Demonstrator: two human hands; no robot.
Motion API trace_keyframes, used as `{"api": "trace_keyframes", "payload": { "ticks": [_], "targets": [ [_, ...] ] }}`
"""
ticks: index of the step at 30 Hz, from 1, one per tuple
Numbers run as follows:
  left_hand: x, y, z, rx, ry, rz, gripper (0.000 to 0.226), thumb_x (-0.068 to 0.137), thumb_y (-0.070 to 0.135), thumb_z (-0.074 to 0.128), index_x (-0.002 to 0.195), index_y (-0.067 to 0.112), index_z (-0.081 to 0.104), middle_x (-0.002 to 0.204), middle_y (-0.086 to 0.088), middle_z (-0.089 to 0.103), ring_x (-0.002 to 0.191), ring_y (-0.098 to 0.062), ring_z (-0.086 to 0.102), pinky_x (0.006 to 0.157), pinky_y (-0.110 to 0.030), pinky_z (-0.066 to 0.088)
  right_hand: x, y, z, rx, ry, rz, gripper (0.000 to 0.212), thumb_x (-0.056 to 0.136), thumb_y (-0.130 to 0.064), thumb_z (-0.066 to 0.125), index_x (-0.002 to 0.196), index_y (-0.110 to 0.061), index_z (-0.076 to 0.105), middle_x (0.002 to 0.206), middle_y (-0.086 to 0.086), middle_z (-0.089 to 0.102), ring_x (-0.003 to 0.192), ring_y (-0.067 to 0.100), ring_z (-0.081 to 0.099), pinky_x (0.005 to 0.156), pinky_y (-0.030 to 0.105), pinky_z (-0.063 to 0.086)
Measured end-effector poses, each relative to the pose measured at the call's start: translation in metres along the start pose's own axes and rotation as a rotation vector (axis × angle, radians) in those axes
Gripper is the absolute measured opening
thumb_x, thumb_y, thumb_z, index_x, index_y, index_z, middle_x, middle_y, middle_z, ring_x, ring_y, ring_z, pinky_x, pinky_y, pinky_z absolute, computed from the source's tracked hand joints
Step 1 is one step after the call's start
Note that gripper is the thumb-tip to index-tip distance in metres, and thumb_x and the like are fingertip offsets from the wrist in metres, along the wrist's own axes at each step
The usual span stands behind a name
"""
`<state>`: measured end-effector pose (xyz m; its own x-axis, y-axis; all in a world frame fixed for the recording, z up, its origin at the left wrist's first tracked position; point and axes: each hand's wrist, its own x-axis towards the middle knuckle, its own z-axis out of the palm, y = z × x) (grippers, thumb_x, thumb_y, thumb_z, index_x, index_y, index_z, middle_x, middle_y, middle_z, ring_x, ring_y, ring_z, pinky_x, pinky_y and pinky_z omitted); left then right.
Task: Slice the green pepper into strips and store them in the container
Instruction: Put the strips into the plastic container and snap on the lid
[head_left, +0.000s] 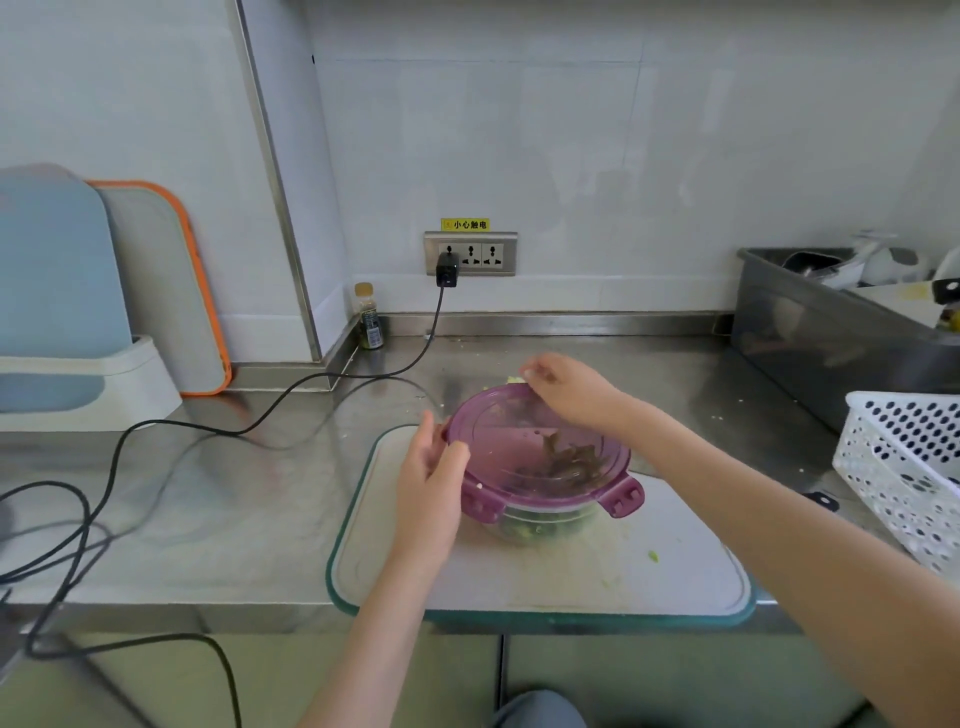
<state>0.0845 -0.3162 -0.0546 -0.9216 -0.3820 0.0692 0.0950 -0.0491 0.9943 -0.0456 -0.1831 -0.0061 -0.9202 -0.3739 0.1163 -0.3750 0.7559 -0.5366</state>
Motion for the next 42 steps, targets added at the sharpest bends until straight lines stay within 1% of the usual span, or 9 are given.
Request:
{"api": "trace_keyframes", "payload": {
  "ticks": [4,6,10,19,24,28,34,38,42],
  "targets": [
    [-0.007,-0.006,0.006,0.018,0.019,0.013,0.066,0.083,0.037,0.048,0.145,0.036,0.025,0.136,-0.004,0.051,0.117,-0.034,0.055,0.098,-0.051,0.046,-0.021,0.020,-0.017,0.243,0.291,0.228,0.032,0.099,-0.023,0.039,0.125,-0.006,0.050,0.124,0.013,0.056,0.108,0.029,0.055,0.079,0.026,0.037],
    [-0.015,-0.003,0.013,0.031,0.023,0.032,0.061,0.093,0.026,0.041,0.149,0.027,0.019,0.148,0.001,0.036,0.134,-0.025,0.038,0.112,-0.045,0.031,-0.040,0.034,-0.015,0.218,0.328,0.313,0.032,0.099,-0.024,0.040,0.115,-0.001,0.054,0.114,0.016,0.060,0.100,0.031,0.055,0.076,0.027,0.036],
    [-0.022,-0.005,0.023,0.029,0.058,0.063,0.056,0.098,0.013,0.032,0.151,0.020,0.014,0.155,0.002,0.022,0.141,-0.014,0.023,0.117,-0.040,0.020,-0.063,0.034,-0.010,0.235,0.205,0.290,0.029,0.099,-0.032,0.040,0.097,-0.011,0.060,0.072,0.005,0.060,0.060,0.025,0.056,0.063,0.030,0.046],
    [-0.019,-0.012,0.025,0.049,0.061,0.077,0.056,0.100,0.011,0.029,0.151,0.019,0.009,0.155,0.000,0.021,0.140,-0.015,0.024,0.117,-0.036,0.021,-0.049,0.029,-0.014,0.175,0.068,0.304,0.035,0.102,-0.027,0.031,0.097,-0.003,0.055,0.062,0.007,0.050,0.024,0.005,0.043,0.027,0.015,0.033],
    [-0.017,-0.014,0.024,0.050,0.038,0.084,0.057,0.099,0.012,0.030,0.151,0.021,0.009,0.154,0.000,0.023,0.139,-0.014,0.026,0.117,-0.038,0.022,-0.046,0.025,-0.009,0.095,0.072,0.272,0.037,0.103,-0.025,0.028,0.110,0.000,0.054,0.095,0.015,0.059,0.068,0.020,0.051,0.056,0.025,0.038],
    [-0.022,-0.016,0.029,0.150,0.175,0.169,0.063,0.084,0.031,0.035,0.142,0.010,0.029,0.142,-0.013,0.041,0.131,-0.028,0.039,0.109,-0.051,0.033,-0.050,0.026,-0.010,0.303,0.078,0.278,0.039,0.102,-0.035,0.028,0.101,-0.008,0.057,0.073,0.011,0.057,0.048,0.020,0.053,0.044,0.021,0.045],
    [-0.023,-0.009,0.009,0.242,0.256,0.183,0.074,0.080,0.046,0.031,0.121,-0.014,0.040,0.126,-0.035,0.043,0.119,-0.049,0.038,0.099,-0.060,0.031,-0.078,0.026,0.001,0.785,0.556,0.410,0.044,0.101,-0.039,0.027,0.113,-0.010,0.058,0.105,0.004,0.061,0.096,0.021,0.059,0.088,0.038,0.048],
    [0.015,0.010,-0.008,0.171,0.180,0.100,0.050,0.099,0.035,0.035,0.142,0.010,0.039,0.147,-0.004,0.039,0.135,-0.018,0.034,0.104,-0.026,0.024,-0.114,0.013,0.020,0.697,0.655,0.393,0.037,0.101,-0.030,0.034,0.127,-0.009,0.049,0.123,0.005,0.056,0.113,0.021,0.051,0.096,0.032,0.038],
    [0.020,0.012,0.002,0.200,-0.013,0.090,0.045,0.100,0.030,0.037,0.144,0.019,0.036,0.148,0.006,0.036,0.131,-0.006,0.034,0.104,-0.023,0.026,-0.126,0.003,0.036,0.744,0.537,0.354,0.047,0.101,-0.030,0.035,0.145,-0.014,0.032,0.146,-0.004,0.040,0.134,0.014,0.036,0.103,0.022,0.026]
  ]
}}
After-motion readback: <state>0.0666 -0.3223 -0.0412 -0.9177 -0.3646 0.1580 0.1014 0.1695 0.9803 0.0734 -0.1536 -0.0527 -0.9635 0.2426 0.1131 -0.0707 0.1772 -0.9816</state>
